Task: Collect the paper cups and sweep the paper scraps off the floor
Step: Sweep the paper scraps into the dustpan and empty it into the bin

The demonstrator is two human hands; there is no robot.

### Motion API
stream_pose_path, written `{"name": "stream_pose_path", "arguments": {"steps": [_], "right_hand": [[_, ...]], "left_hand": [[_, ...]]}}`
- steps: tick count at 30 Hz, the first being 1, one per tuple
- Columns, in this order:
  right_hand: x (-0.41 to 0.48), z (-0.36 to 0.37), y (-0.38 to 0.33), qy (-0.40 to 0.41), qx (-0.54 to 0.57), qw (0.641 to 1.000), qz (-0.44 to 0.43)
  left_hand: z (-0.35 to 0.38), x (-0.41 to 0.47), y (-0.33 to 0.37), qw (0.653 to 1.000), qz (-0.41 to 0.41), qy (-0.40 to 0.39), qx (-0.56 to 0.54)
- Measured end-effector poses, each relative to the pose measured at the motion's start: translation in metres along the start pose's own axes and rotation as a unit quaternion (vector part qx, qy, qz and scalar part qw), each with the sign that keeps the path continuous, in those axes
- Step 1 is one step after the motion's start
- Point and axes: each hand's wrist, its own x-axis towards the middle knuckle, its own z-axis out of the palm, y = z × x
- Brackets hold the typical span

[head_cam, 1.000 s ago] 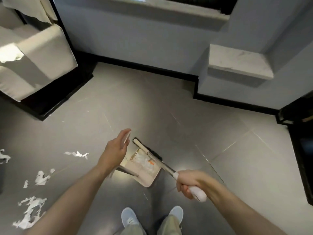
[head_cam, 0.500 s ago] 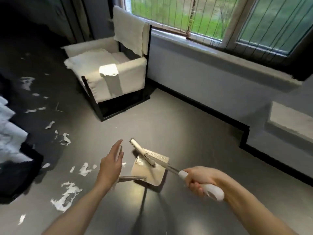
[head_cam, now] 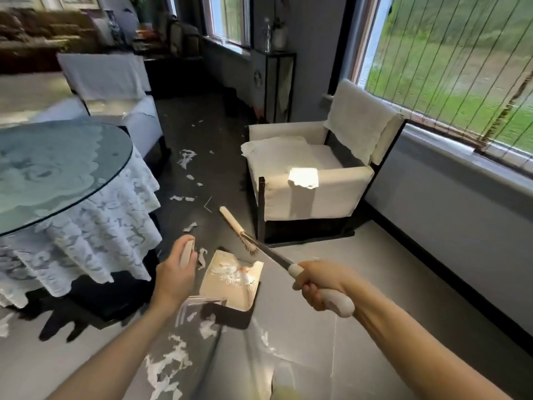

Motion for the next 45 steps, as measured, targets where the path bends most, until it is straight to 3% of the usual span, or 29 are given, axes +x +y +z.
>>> {"name": "stream_pose_path", "arguments": {"steps": [9,19,29,37,45], "right_hand": [[0.194,-0.013,-0.107,-0.046,-0.092,0.989,-0.103],[0.376,-0.042,-0.336,-0.097,-0.062,0.984,-0.139],[0.58,-0.032,-0.606,-0.046,-0.05,0.987,-0.146],[0.752,-0.079,-0.785,-0.023,-0.044,0.991,-0.125],[0.939,-0.121,-0.991,-0.024,-0.064,0.993,-0.095]], "left_hand": [[0.011,0.185,0.026,0.993,-0.029,0.105,0.048],[0.057,0.411,0.001,0.988,-0.046,0.145,0.026],[0.066,0.735,-0.007,0.99,-0.034,0.139,-0.015],[0.103,1.008,-0.008,0.993,0.022,0.117,0.014],[0.142,1.284,-0.01,0.993,0.009,0.119,0.012]]}}
